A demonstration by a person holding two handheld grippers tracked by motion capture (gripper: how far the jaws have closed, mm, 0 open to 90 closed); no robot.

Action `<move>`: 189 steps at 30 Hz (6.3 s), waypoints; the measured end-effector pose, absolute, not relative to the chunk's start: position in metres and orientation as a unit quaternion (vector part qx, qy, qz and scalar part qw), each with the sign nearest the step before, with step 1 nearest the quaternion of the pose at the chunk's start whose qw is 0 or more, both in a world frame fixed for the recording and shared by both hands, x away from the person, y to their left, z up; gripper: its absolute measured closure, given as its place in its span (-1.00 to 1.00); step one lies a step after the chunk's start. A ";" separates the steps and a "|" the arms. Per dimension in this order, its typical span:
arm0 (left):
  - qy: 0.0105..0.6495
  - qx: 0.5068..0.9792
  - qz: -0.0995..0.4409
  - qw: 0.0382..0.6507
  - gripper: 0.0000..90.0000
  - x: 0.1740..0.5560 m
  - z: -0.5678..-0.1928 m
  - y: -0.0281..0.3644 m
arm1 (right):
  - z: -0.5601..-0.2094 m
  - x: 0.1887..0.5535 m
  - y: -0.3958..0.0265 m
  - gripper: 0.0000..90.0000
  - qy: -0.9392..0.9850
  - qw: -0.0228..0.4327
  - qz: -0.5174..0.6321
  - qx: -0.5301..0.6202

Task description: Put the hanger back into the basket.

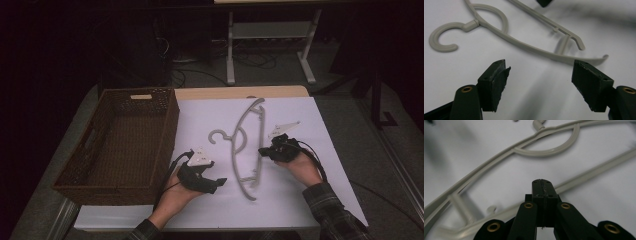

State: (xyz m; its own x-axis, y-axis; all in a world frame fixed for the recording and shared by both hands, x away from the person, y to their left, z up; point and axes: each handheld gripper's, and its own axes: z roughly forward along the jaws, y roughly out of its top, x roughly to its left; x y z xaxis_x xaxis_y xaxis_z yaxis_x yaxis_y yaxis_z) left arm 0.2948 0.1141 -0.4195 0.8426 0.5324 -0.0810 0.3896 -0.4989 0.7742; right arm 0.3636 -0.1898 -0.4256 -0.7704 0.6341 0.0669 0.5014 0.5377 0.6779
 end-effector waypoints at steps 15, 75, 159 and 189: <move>0.304 0.861 0.075 0.401 -0.05 0.339 -0.432 0.082 | -0.431 0.315 -0.207 0.99 0.885 0.070 0.348 0.302; 0.392 0.861 0.081 0.313 0.62 0.385 -0.441 0.090 | -0.419 0.314 -0.220 0.99 0.865 0.087 0.385 0.310; 0.348 0.856 -0.019 0.381 0.63 0.375 -0.439 0.061 | -0.452 0.360 -0.210 1.00 0.853 0.118 0.349 0.371; 0.362 0.838 0.066 0.402 0.83 0.375 -0.382 0.087 | -0.411 0.328 -0.233 0.09 0.817 0.141 0.429 0.358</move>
